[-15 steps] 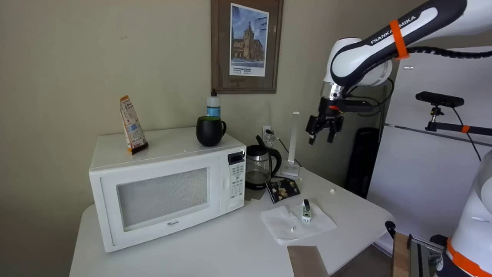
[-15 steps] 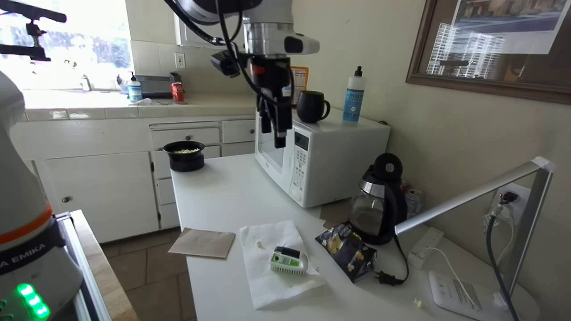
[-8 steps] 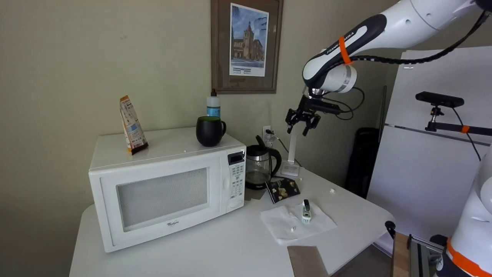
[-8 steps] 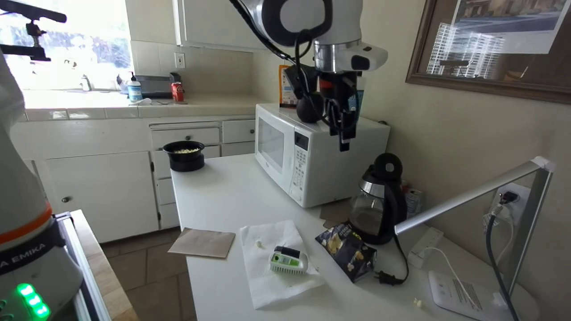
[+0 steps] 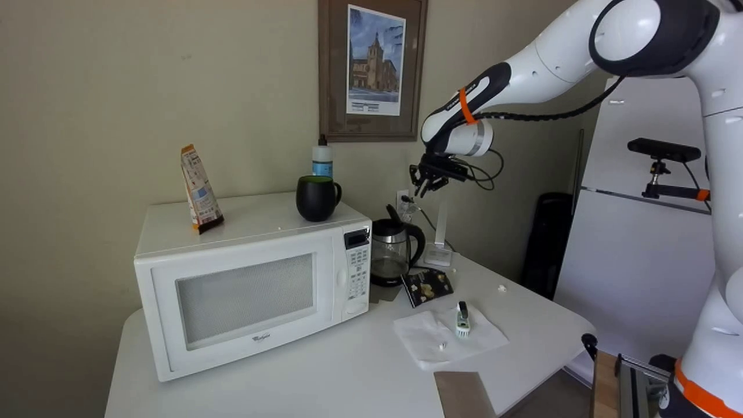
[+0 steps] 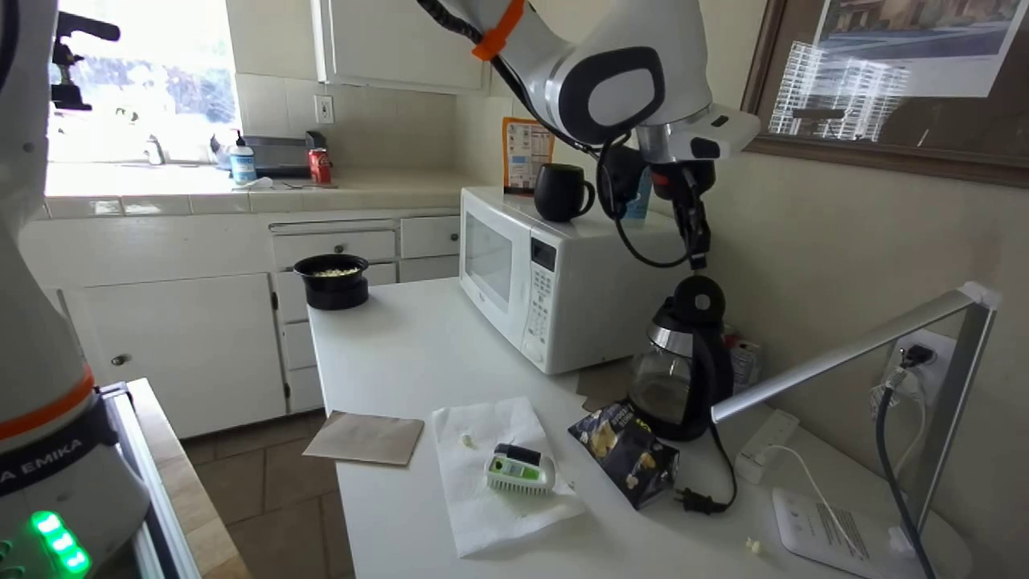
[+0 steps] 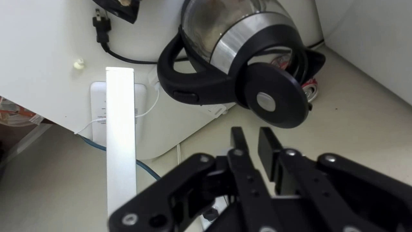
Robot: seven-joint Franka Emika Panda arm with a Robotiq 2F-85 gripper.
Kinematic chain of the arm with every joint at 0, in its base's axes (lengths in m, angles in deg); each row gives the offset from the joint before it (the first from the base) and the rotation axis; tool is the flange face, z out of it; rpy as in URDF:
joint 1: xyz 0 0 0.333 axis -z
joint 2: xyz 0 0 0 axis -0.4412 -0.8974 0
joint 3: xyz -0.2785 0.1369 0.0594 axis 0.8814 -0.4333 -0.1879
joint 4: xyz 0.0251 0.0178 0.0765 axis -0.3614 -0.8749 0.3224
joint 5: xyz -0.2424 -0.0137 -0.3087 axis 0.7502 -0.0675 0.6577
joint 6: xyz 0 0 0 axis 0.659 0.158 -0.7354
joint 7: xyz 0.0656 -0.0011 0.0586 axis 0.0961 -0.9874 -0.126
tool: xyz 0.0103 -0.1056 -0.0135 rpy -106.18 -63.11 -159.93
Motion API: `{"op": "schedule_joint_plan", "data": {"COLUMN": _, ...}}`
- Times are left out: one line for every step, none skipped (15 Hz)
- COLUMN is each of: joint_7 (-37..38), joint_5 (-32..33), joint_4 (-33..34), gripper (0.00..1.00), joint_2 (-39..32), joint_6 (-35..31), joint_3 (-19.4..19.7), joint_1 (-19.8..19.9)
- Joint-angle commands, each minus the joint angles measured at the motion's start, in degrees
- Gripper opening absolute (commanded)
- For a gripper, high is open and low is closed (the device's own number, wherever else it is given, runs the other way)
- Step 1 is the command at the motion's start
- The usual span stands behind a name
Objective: Close the lid on the kettle.
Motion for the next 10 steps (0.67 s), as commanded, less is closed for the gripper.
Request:
{"op": "schedule_joint_plan", "data": {"joint_7": 8.12, "joint_5": -0.09, "joint_4": 5.94, "gripper": 0.0, "joint_2": -6.43, "joint_6": -3.08, "joint_3": 1.26, "joint_1": -1.63}}
{"op": "schedule_joint_plan", "data": {"joint_7": 9.68, "joint_5": 0.3, "joint_4": 6.54, "gripper": 0.0, "joint_2": -7.44, "joint_6": -4.01, "joint_3": 1.75, "joint_1": -2.16}}
{"op": "schedule_joint_plan", "data": {"joint_7": 10.88, "joint_5": 0.13, "joint_4": 7.16, "gripper": 0.0, "joint_2": -8.35, "joint_6": -4.18, "joint_3": 1.94, "joint_1": -2.46}}
{"op": "schedule_joint_plan", "data": {"joint_7": 12.14, "joint_5": 0.32, "joint_4": 7.57, "gripper": 0.0, "joint_2": -9.31, "joint_6": -5.25, "joint_3": 2.51, "joint_1": -2.96}}
{"op": "schedule_joint_plan", "data": {"joint_7": 12.93, "joint_5": -0.17, "joint_4": 7.94, "gripper": 0.0, "joint_2": -9.93, "joint_6": -5.41, "joint_3": 2.52, "joint_1": -3.13}}
{"op": "schedule_joint_plan", "data": {"joint_7": 13.26, "joint_5": -0.6, "joint_4": 7.97, "gripper": 0.0, "joint_2": -10.21, "joint_6": -5.35, "joint_3": 2.3, "joint_1": -3.18}}
{"op": "schedule_joint_plan", "data": {"joint_7": 13.81, "joint_5": -0.52, "joint_4": 8.09, "gripper": 0.0, "joint_2": -10.55, "joint_6": -5.89, "joint_3": 2.34, "joint_1": -3.39}}
{"op": "schedule_joint_plan", "data": {"joint_7": 13.53, "joint_5": -1.18, "joint_4": 8.23, "gripper": 0.0, "joint_2": -10.5, "joint_6": -4.9, "joint_3": 1.39, "joint_1": -3.06}}
{"op": "schedule_joint_plan", "data": {"joint_7": 11.94, "joint_5": -0.44, "joint_4": 7.48, "gripper": 0.0, "joint_2": -9.65, "joint_6": -4.75, "joint_3": 1.54, "joint_1": -2.58}}
{"op": "schedule_joint_plan", "data": {"joint_7": 11.99, "joint_5": -0.44, "joint_4": 7.56, "gripper": 0.01, "joint_2": -9.82, "joint_6": -4.75, "joint_3": 1.5, "joint_1": -2.65}}
